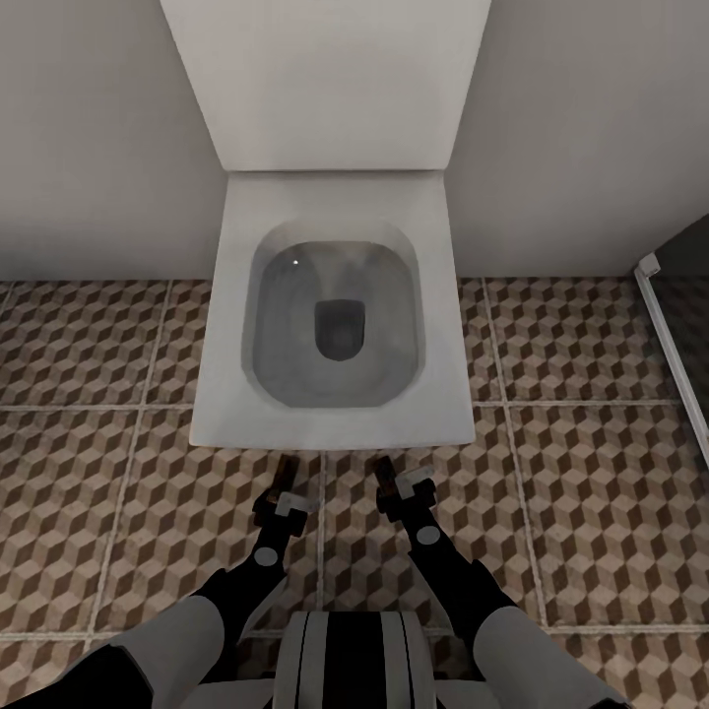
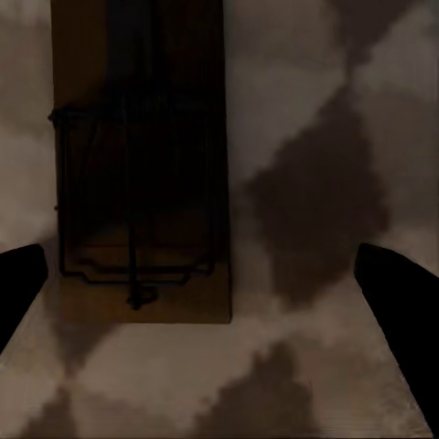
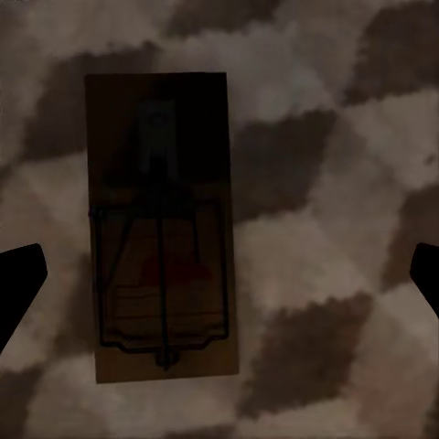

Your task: Take the four mousetraps from the cabinet in the bathroom and place them on the bathroom floor. Make sure all four end up on the same floor surface, and ensure that at least two of them are either under or directly next to the same bathroom sink.

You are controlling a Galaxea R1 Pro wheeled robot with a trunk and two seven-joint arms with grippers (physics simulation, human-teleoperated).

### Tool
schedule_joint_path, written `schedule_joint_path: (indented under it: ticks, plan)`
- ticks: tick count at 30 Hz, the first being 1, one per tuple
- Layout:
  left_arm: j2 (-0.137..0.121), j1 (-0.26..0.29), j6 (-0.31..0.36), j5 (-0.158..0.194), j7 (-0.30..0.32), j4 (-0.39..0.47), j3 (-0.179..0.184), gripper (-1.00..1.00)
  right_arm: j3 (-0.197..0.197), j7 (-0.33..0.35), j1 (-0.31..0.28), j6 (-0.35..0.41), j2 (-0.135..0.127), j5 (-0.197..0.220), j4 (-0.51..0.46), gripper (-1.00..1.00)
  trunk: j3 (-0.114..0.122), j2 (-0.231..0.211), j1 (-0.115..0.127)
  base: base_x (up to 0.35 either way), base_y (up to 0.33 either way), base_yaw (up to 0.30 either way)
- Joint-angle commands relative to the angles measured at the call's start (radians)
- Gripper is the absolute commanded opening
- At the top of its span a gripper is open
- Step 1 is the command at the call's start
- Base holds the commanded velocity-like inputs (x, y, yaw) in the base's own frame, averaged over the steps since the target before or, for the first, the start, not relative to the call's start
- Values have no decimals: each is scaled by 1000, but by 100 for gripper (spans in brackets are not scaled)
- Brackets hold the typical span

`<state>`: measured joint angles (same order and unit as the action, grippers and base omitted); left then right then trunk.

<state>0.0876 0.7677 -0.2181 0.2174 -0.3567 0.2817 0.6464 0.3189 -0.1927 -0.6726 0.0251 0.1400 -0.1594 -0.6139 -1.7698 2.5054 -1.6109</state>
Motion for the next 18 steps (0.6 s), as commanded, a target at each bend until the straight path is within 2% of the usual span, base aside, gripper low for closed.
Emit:
schedule_joint_path:
  ticks: [1,18]
  plan:
    - [0,1,-4,10,-5,-1,9,100,3,-7,-1,3,0,-8,0,100,0,0,0,0,0,0]
    - [0,1,-3,10,-5,-1,9,100,3,-7,-1,3,0,-8,0,100,0,0,0,0,0,0]
